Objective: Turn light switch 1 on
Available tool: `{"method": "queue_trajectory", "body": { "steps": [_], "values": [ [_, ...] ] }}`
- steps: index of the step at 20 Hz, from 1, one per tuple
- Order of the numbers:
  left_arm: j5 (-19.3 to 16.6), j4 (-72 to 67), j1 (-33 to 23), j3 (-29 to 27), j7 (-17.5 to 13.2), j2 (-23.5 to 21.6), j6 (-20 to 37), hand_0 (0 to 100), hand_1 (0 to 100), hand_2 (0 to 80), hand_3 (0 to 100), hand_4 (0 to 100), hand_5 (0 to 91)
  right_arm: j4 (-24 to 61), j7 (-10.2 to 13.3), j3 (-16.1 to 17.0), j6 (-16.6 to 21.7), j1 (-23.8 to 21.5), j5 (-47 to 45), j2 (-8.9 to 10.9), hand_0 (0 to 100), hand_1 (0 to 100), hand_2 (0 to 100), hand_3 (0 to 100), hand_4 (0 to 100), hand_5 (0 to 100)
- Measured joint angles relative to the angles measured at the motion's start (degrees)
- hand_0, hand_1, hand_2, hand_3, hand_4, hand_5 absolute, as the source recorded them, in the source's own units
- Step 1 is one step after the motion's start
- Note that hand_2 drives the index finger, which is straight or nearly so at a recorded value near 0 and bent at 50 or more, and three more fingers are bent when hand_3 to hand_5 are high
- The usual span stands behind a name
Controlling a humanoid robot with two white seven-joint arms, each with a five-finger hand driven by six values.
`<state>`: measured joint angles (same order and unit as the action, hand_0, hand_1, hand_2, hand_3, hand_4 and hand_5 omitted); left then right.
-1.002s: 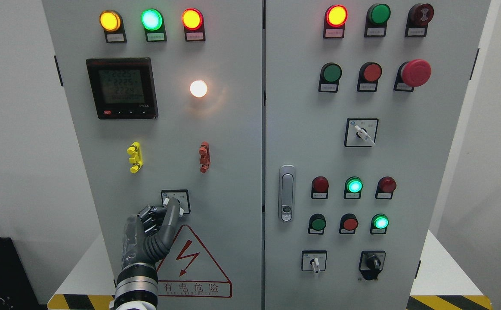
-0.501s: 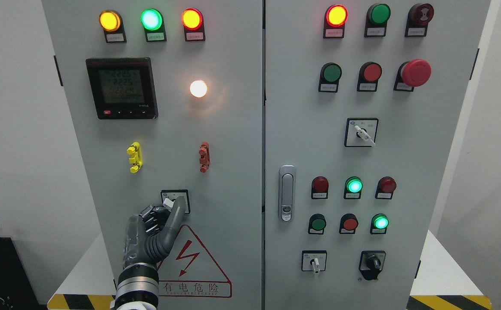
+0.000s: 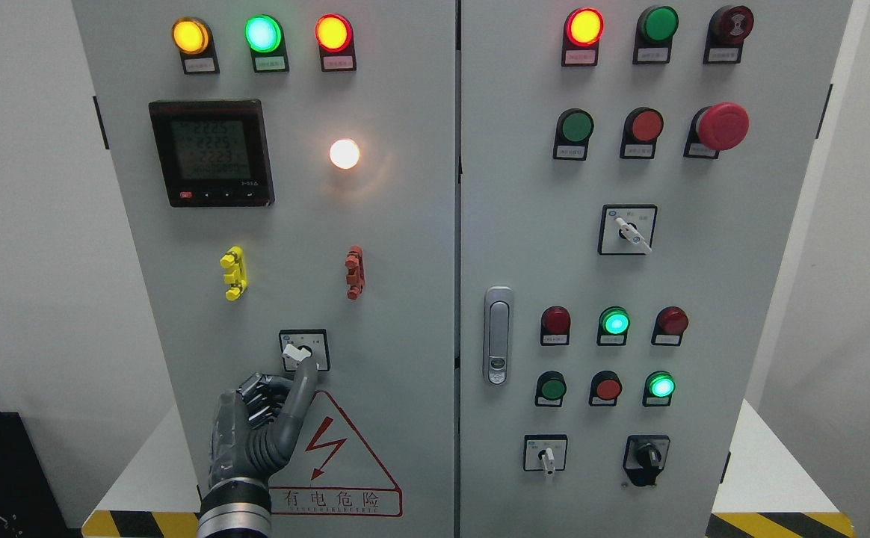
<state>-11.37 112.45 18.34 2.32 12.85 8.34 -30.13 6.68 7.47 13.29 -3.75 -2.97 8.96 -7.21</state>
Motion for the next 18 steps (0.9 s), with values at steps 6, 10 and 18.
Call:
{"method": "queue_trajectory", "body": {
  "steps": [6,10,18],
  "values": [
    [0.02,0.80,-7.09,0.08,0.17,-0.62,13.18,6,34,58.1,86,92,85.7,0.01,0.00,0.00,0.00,-0.01,0.00,0.00,30,0,0,0,0,0],
    [0.12,-0.37,-14.76,-0.57,0.16,-1.35,27.18,5,24,45.4,84,90,82.7,0.00,0.00,-0.01,0.00,-0.01,0.00,0.00,30,0,0,0,0,0],
    [2.80,-14.88,-27.59,-2.13,-4.88,-3.43,53.76,10,13,18.3,45,62,33.3,0.00,0.00,-0.01,0.00,-0.02,0.00,0.00,31,0,0,0,0,0]
  ]
}}
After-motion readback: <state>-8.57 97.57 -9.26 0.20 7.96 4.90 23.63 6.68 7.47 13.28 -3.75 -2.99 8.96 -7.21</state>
